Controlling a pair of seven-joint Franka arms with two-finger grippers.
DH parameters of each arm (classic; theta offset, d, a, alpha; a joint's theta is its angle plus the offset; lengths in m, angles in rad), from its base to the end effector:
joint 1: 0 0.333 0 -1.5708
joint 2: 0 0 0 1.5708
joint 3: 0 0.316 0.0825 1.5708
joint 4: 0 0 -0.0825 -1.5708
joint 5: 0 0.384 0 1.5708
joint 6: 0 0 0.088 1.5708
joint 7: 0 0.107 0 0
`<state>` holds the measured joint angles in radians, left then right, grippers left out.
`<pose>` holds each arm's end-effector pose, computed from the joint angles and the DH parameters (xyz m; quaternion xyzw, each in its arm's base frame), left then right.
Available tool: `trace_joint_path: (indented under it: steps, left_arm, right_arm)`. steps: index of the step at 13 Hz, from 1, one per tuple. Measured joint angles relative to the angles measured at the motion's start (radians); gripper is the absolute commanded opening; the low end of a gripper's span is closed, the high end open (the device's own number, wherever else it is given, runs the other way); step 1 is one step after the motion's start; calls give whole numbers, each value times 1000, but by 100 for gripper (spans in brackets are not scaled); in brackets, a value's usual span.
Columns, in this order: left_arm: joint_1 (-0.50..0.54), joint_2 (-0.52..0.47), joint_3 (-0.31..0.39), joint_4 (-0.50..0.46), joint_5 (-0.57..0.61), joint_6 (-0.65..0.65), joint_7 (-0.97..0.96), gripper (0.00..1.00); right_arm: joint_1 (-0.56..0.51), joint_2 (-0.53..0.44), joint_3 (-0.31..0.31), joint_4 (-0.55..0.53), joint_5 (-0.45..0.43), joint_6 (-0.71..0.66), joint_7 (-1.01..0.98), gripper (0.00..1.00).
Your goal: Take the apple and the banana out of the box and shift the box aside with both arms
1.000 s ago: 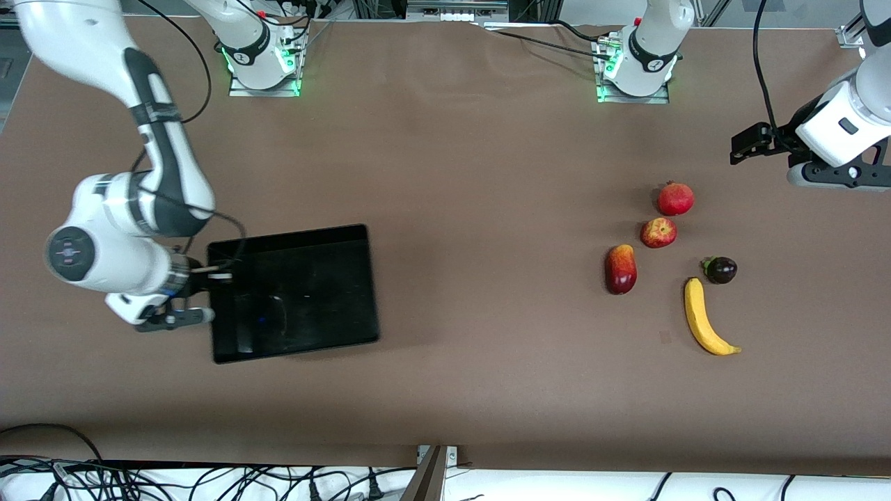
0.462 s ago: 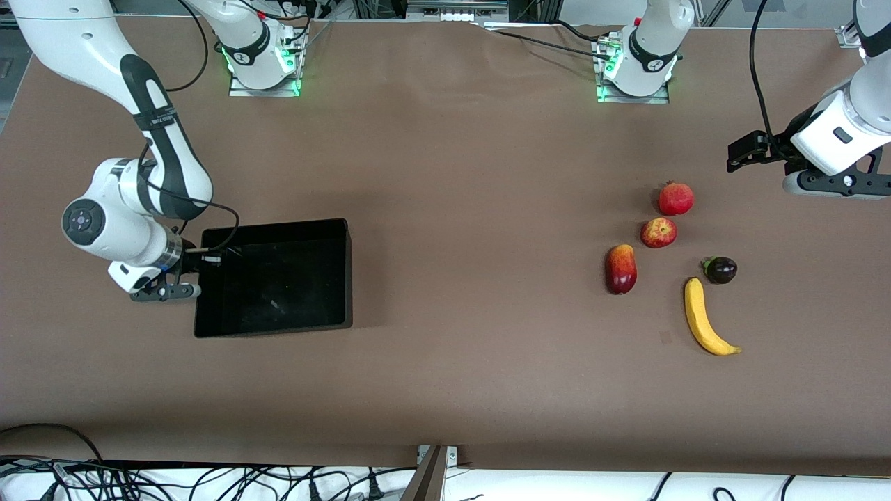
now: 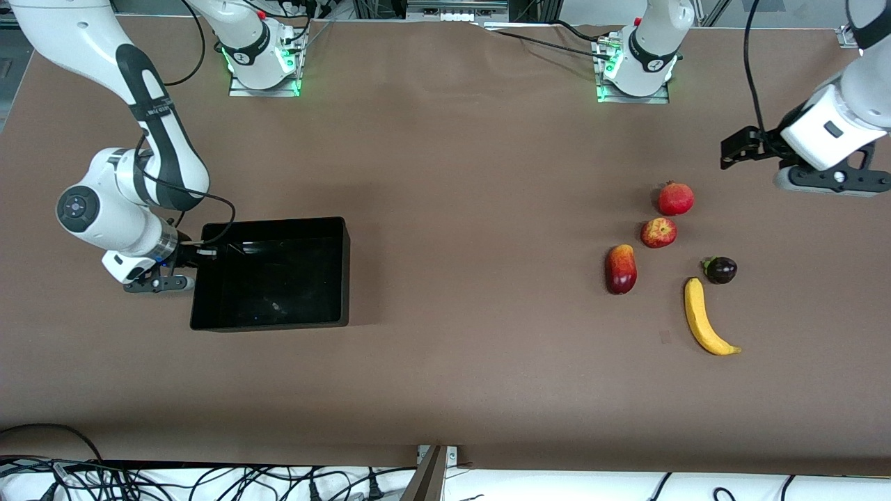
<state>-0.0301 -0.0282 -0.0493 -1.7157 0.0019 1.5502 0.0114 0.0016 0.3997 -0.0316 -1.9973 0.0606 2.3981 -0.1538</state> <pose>0.5354 -0.0427 0.5704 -0.9966 0.0453 0.0685 0.0040 0.6078 -0.0172 0.2587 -0.9991 -0.0408 -0.0021 0.0142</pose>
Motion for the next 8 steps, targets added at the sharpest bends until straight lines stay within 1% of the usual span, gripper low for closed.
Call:
trace_joint_path:
  steps: [2,4,6,8]
  left_arm:
    - [-11,1,-21,11,0,0,-7,100]
    - [-17,7,-38,20,0,0,-21,100]
    - [-17,15,-40,35,0,0,-22,100]
    - [-17,33,-40,41,0,0,-25,100]
  right_arm:
    - [6,-49,6,82,-1,-132,-6,100]
    - [17,-80,6,238,-1,-332,-9,100]
    - [17,-92,4,392,-1,-533,-9,100]
    - [21,-99,5,493,-2,-667,-9,100]
